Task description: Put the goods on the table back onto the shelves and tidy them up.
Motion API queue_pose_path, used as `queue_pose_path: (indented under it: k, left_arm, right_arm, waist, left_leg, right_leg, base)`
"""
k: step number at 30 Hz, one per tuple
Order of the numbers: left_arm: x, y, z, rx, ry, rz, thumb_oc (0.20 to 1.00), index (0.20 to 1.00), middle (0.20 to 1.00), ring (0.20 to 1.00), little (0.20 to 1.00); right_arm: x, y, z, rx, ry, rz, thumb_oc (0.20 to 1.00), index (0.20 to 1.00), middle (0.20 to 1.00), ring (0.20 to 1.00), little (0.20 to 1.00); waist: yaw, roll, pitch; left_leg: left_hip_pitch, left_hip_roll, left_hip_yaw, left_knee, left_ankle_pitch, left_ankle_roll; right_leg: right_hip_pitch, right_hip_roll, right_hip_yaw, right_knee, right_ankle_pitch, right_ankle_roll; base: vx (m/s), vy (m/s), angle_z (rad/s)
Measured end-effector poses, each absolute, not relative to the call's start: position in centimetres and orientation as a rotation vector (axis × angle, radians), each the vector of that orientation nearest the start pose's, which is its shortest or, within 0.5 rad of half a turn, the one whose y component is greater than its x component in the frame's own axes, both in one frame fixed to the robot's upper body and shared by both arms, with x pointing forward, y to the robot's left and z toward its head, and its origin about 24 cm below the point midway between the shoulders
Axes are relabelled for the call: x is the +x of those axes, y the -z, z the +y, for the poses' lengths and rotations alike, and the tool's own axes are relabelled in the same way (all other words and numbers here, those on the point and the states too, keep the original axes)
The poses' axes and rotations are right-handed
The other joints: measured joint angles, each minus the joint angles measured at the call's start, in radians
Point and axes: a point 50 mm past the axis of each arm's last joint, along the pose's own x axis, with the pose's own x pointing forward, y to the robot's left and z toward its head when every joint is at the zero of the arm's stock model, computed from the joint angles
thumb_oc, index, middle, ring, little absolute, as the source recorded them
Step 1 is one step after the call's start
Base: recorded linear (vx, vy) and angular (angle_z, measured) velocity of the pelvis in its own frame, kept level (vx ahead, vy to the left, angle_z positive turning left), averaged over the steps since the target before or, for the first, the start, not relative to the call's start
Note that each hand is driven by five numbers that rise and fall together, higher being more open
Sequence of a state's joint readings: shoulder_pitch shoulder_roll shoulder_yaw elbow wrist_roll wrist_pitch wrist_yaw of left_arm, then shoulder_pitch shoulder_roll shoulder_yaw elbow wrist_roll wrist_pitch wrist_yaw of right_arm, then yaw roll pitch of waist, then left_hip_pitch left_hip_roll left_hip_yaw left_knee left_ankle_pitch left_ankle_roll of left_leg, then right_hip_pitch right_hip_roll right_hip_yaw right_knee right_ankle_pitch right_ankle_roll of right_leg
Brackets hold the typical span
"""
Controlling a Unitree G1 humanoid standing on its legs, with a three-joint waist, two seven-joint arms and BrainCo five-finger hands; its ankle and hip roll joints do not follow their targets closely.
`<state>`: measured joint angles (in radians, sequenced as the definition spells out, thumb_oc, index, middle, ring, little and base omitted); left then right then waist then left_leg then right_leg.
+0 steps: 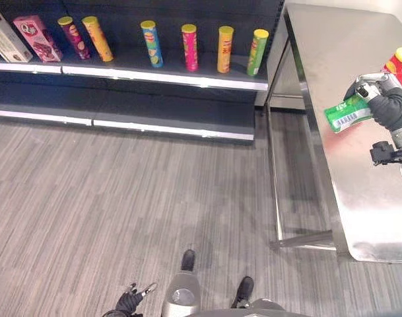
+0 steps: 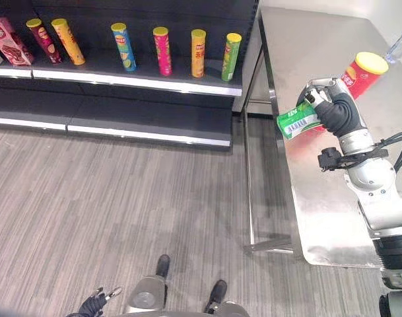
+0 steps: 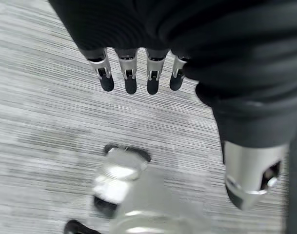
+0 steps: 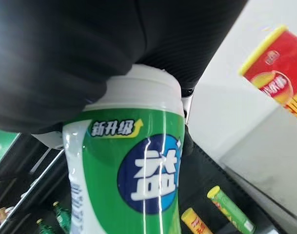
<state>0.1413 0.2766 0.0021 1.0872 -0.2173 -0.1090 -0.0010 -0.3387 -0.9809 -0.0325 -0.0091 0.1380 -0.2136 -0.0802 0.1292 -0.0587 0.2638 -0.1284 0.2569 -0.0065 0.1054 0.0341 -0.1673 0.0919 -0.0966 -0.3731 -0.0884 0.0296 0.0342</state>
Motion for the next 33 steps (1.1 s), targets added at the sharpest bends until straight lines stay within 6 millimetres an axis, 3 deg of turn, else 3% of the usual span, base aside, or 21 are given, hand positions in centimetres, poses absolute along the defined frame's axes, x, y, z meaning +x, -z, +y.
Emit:
queue_pose_path:
  k: [2, 3, 4, 5, 6, 8, 9, 10, 12, 13, 14, 15, 16, 17, 20, 21, 22, 23, 26, 30, 33]
  left_arm:
    - [7.3, 15.0, 26.0, 0.068, -0.289, 1.077, 1.0, 1.0, 1.0, 1.0, 1.0]
    - [8.1, 14.9, 25.9, 0.068, -0.283, 1.057, 1.0, 1.0, 1.0, 1.0, 1.0]
    - [8.5, 14.8, 25.9, 0.069, -0.28, 1.048, 1.0, 1.0, 1.0, 1.0, 1.0]
    - [8.8, 14.8, 25.4, 0.062, -0.271, 1.035, 1.0, 1.0, 1.0, 1.0, 1.0]
    - [10.6, 14.1, 26.3, 0.093, -0.272, 0.987, 1.0, 1.0, 1.0, 1.0, 1.0]
    - [12.4, 13.3, 27.0, 0.147, -0.25, 0.941, 1.0, 1.0, 1.0, 1.0, 1.0]
    - [12.4, 13.3, 27.0, 0.147, -0.25, 0.941, 1.0, 1.0, 1.0, 1.0, 1.0]
    - [14.1, 12.3, 27.6, 0.197, -0.223, 0.878, 1.0, 1.0, 1.0, 1.0, 1.0]
    - [14.3, 11.8, 28.4, 0.222, -0.23, 0.865, 1.0, 1.0, 1.0, 1.0, 1.0]
    - [14.1, 11.8, 28.6, 0.226, -0.234, 0.87, 1.0, 1.0, 1.0, 1.0, 1.0]
    - [13.4, 11.8, 29.2, 0.241, -0.243, 0.888, 1.0, 1.0, 1.0, 1.0, 1.0]
    - [12.9, 12.0, 29.3, 0.245, -0.242, 0.902, 1.0, 1.0, 1.0, 1.0, 1.0]
    - [12.5, 12.2, 29.2, 0.241, -0.242, 0.918, 1.0, 1.0, 1.0, 1.0, 1.0]
    - [12.0, 12.4, 29.1, 0.237, -0.241, 0.933, 1.0, 1.0, 1.0, 1.0, 1.0]
    - [11.5, 12.7, 28.8, 0.228, -0.232, 0.947, 1.0, 1.0, 1.0, 1.0, 1.0]
    - [11.3, 13.4, 27.0, 0.194, -0.192, 0.961, 1.0, 1.0, 1.0, 1.0, 1.0]
    - [11.2, 13.7, 26.3, 0.187, -0.168, 0.968, 1.0, 1.0, 1.0, 1.0, 1.0]
    - [11.3, 13.9, 25.4, 0.164, -0.156, 0.967, 1.0, 1.0, 1.0, 1.0, 1.0]
    - [11.6, 14.4, 23.6, 0.121, -0.128, 0.966, 1.0, 1.0, 1.0, 1.0, 1.0]
    - [13.3, 13.9, 23.7, 0.125, -0.132, 0.928, 1.0, 1.0, 1.0, 1.0, 1.0]
    - [12.8, 14.0, 23.7, 0.122, -0.143, 0.938, 1.0, 1.0, 1.0, 1.0, 1.0]
  right_arm:
    - [27.7, -24.7, -27.7, -0.816, 0.082, -0.611, 0.2, 0.2, 0.2, 0.2, 0.2]
    - [27.5, -25.0, -28.2, -0.815, 0.11, -0.616, 0.2, 0.2, 0.2, 0.2, 0.2]
    - [27.3, -25.1, -28.4, -0.815, 0.121, -0.619, 0.2, 0.2, 0.2, 0.2, 0.2]
    - [27.0, -25.5, -28.9, -0.835, 0.135, -0.617, 0.2, 0.2, 0.2, 0.2, 0.2]
    - [26.7, -23.9, -29.5, -0.781, 0.17, -0.583, 0.2, 0.2, 0.2, 0.2, 0.2]
    - [26.7, -22.8, -29.4, -0.778, 0.161, -0.547, 0.2, 0.2, 0.2, 0.2, 0.2]
    - [26.7, -22.8, -29.4, -0.778, 0.161, -0.547, 0.2, 0.2, 0.2, 0.2, 0.2]
    - [26.8, -22.5, -28.9, -0.799, 0.143, -0.543, 0.2, 0.2, 0.2, 0.2, 0.2]
    - [27.0, -22.1, -28.7, -0.802, 0.13, -0.531, 0.2, 0.2, 0.2, 0.2, 0.2]
    - [27.0, -22.0, -28.7, -0.797, 0.132, -0.528, 0.2, 0.2, 0.2, 0.2, 0.2]
    - [27.1, -21.6, -28.9, -0.788, 0.138, -0.515, 0.2, 0.2, 0.2, 0.2, 0.2]
    - [27.0, -21.5, -28.9, -0.788, 0.137, -0.51, 0.2, 0.2, 0.2, 0.2, 0.2]
    - [26.9, -21.4, -29.0, -0.792, 0.137, -0.505, 0.2, 0.2, 0.2, 0.2, 0.2]
    - [26.9, -21.5, -29.1, -0.795, 0.144, -0.504, 0.2, 0.2, 0.2, 0.2, 0.2]
    - [26.8, -21.3, -29.2, -0.793, 0.147, -0.497, 0.2, 0.2, 0.2, 0.2, 0.2]
    - [26.8, -21.1, -29.6, -0.8, 0.154, -0.481, 0.2, 0.2, 0.2, 0.2, 0.2]
    - [26.8, -21.3, -29.9, -0.806, 0.165, -0.479, 0.2, 0.2, 0.2, 0.2, 0.2]
    - [26.9, -21.1, -30.2, -0.812, 0.172, -0.464, 0.2, 0.2, 0.2, 0.2, 0.2]
    - [26.9, -20.9, -30.8, -0.832, 0.189, -0.426, 0.2, 0.2, 0.2, 0.2, 0.2]
    - [26.3, -22.3, -31.2, -0.87, 0.205, -0.46, 0.2, 0.2, 0.2, 0.2, 0.2]
    - [25.4, -23.2, -30.8, -0.88, 0.203, -0.509, 0.2, 0.2, 0.2, 0.2, 0.2]
  waist:
    - [-0.023, 0.006, 0.002]
    - [-0.037, 0.025, -0.003]
    - [-0.048, 0.038, -0.005]
    - [-0.07, 0.068, -0.012]
    - [-0.074, 0.021, -0.015]
    - [-0.082, -0.01, -0.019]
    - [-0.082, -0.01, -0.019]
    - [-0.073, -0.007, -0.022]
    - [-0.067, -0.006, -0.023]
    - [-0.065, 0.0, -0.025]
    - [-0.068, 0.007, -0.025]
    - [-0.07, 0.013, -0.026]
    - [-0.077, 0.024, -0.036]
    - [-0.089, 0.035, -0.043]
    - [-0.11, 0.015, -0.054]
    - [-0.129, 0.043, -0.078]
    - [-0.131, 0.054, -0.076]
    - [-0.131, 0.058, -0.073]
    - [-0.182, 0.086, -0.066]
    - [-0.208, 0.065, -0.054]
    - [-0.208, 0.06, -0.055]
  left_leg:
    - [0.008, 0.066, 0.007, -0.019, 0.013, -0.025]
    - [0.023, 0.1, 0.012, -0.055, 0.028, -0.049]
    - [0.031, 0.104, 0.012, -0.082, 0.035, -0.059]
    - [0.041, 0.099, 0.012, -0.096, 0.044, -0.047]
    - [0.039, 0.002, 0.023, -0.083, 0.059, -0.055]
    - [0.026, -0.075, 0.038, -0.073, 0.029, -0.003]
    - [0.026, -0.075, 0.038, -0.073, 0.029, -0.003]
    - [0.02, -0.148, 0.052, -0.037, 0.0, 0.052]
    - [0.029, -0.181, 0.072, -0.022, -0.021, 0.087]
    - [0.034, -0.176, 0.07, -0.024, -0.02, 0.087]
    - [0.071, -0.193, 0.063, -0.053, -0.027, 0.114]
    - [0.091, -0.183, 0.062, -0.073, -0.016, 0.118]
    - [0.099, -0.178, 0.052, -0.085, -0.024, 0.13]
    - [0.123, -0.163, 0.038, -0.121, -0.015, 0.139]
    - [0.132, -0.169, 0.013, -0.142, -0.007, 0.123]
    - [0.131, -0.159, -0.024, -0.174, 0.002, 0.109]
    - [0.131, -0.15, -0.029, -0.176, 0.018, 0.084]
    - [0.129, -0.147, -0.03, -0.168, 0.017, 0.083]
    - [0.144, -0.143, -0.075, -0.157, 0.006, 0.066]
    - [0.145, -0.134, -0.124, -0.158, 0.002, 0.051]
    - [0.143, -0.113, -0.161, -0.132, -0.006, 0.034]
  right_leg:
    - [0.013, -0.022, -0.002, 0.0, 0.0, 0.024]
    - [0.018, -0.051, 0.001, 0.0, 0.016, 0.063]
    - [0.024, -0.068, -0.002, 0.0, 0.02, 0.088]
    - [0.036, -0.084, -0.015, 0.001, 0.036, 0.132]
    - [0.041, -0.177, -0.017, 0.004, 0.062, 0.158]
    - [0.013, -0.27, -0.007, 0.05, 0.083, 0.132]
    - [0.013, -0.27, -0.007, 0.05, 0.083, 0.132]
    - [-0.046, -0.35, 0.058, 0.147, 0.153, 0.118]
    - [-0.068, -0.369, 0.089, 0.192, 0.201, 0.112]
    - [-0.073, -0.374, 0.103, 0.206, 0.209, 0.107]
    - [-0.099, -0.373, 0.172, 0.259, 0.241, 0.118]
    - [-0.103, -0.371, 0.199, 0.276, 0.192, 0.154]
    - [-0.101, -0.339, 0.227, 0.263, 0.119, 0.19]
    - [-0.102, -0.24, 0.288, 0.186, 0.025, 0.198]
    - [-0.108, -0.13, 0.343, 0.05, 0.009, 0.178]
    - [-0.095, -0.083, 0.381, 0.026, 0.001, 0.16]
    - [-0.09, -0.072, 0.382, 0.019, 0.03, 0.151]
    - [-0.096, -0.066, 0.368, 0.034, 0.027, 0.148]
    - [-0.071, -0.064, 0.328, 0.093, -0.024, 0.169]
    - [-0.015, -0.054, 0.27, 0.049, -0.034, 0.176]
    - [0.012, -0.028, 0.22, 0.073, -0.067, 0.13]
  base:
    - [0.07, 0.384, 0.16]
    - [0.07, 0.473, 0.11]
    - [0.05, 0.451, 0.17]
    - [0.03, 0.59, 0.29]
    - [0.01, 0.407, 0.33]
    - [0.0, 0.38, 0.25]
    - [0.01, 0.482, 0.08]
    - [0.01, 0.251, 0.02]
    - [0.06, 0.241, -0.04]
    - [0.13, 0.218, -0.1]
    - [0.15, 0.178, -0.01]
    - [0.13, 0.15, 0.07]
    - [0.15, 0.111, 0.17]
    - [0.16, 0.085, 0.21]
    - [0.19, 0.03, 0.39]
    - [0.23, -0.036, 0.43]
    - [0.24, -0.084, 0.29]
    - [0.23, -0.102, 0.16]
    - [0.33, -0.248, 0.41]
    - [0.37, -0.354, 0.4]
    - [0.15, -0.179, 0.46]
